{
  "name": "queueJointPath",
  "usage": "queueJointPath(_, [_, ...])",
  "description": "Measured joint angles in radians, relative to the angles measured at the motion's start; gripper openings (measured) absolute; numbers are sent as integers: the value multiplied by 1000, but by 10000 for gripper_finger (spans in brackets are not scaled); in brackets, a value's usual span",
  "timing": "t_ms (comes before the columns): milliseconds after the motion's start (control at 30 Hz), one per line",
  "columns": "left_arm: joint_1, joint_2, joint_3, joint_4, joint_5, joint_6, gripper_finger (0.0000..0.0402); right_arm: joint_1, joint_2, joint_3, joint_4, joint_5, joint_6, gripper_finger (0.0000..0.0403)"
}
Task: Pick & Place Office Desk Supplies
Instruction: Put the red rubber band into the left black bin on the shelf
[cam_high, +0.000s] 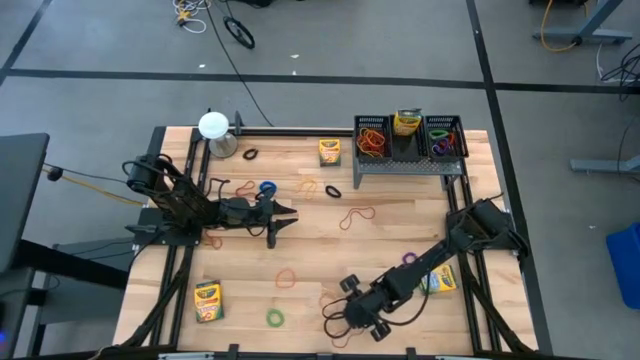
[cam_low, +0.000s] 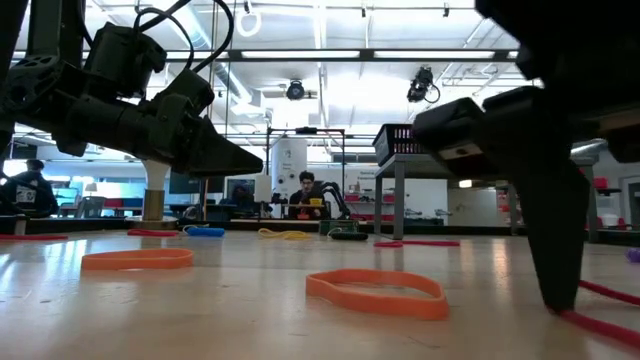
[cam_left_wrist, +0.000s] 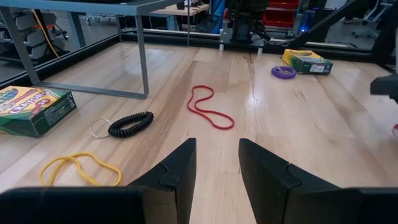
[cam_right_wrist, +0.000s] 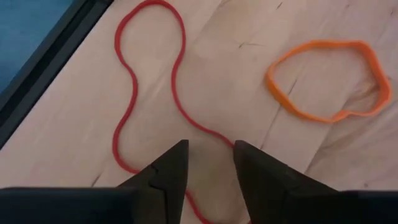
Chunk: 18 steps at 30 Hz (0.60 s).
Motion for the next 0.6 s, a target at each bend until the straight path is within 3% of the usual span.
queueJointPath(333, [0,0,0,2,0,0,130,-39,-1,0,2,-22,-73,76])
queueJointPath(600, [0,0,0,2,0,0,130,-33,-28,-3,-21,29,-102,119])
